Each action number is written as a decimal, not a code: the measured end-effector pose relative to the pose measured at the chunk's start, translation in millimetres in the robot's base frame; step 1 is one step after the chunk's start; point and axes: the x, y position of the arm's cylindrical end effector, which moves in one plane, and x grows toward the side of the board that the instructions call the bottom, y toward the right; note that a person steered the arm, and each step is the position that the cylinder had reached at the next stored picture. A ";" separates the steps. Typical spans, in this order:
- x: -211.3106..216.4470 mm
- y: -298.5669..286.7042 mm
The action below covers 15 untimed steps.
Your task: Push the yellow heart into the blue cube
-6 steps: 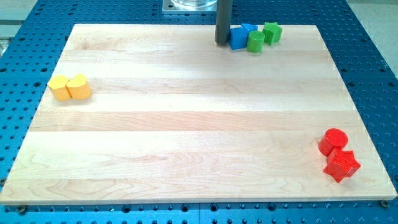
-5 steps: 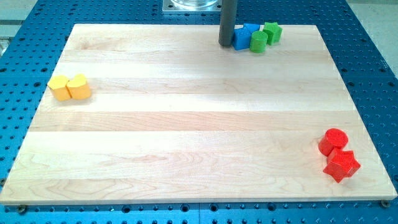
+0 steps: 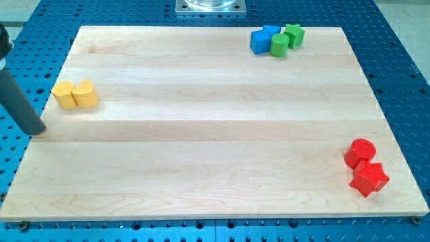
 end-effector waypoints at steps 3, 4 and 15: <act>-53.4 69.1; -61.2 125.7; -102.1 374.3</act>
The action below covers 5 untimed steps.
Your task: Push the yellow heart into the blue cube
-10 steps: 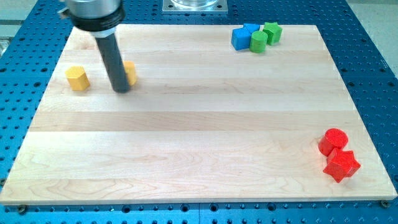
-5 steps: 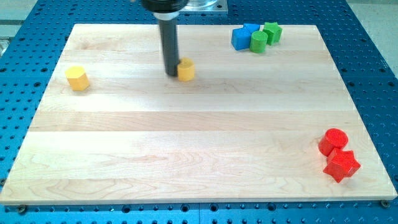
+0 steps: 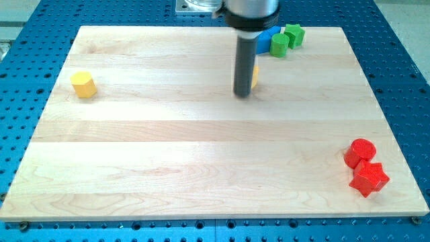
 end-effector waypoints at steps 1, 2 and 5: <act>-41.4 23.4; -55.1 23.7; 49.1 -349.5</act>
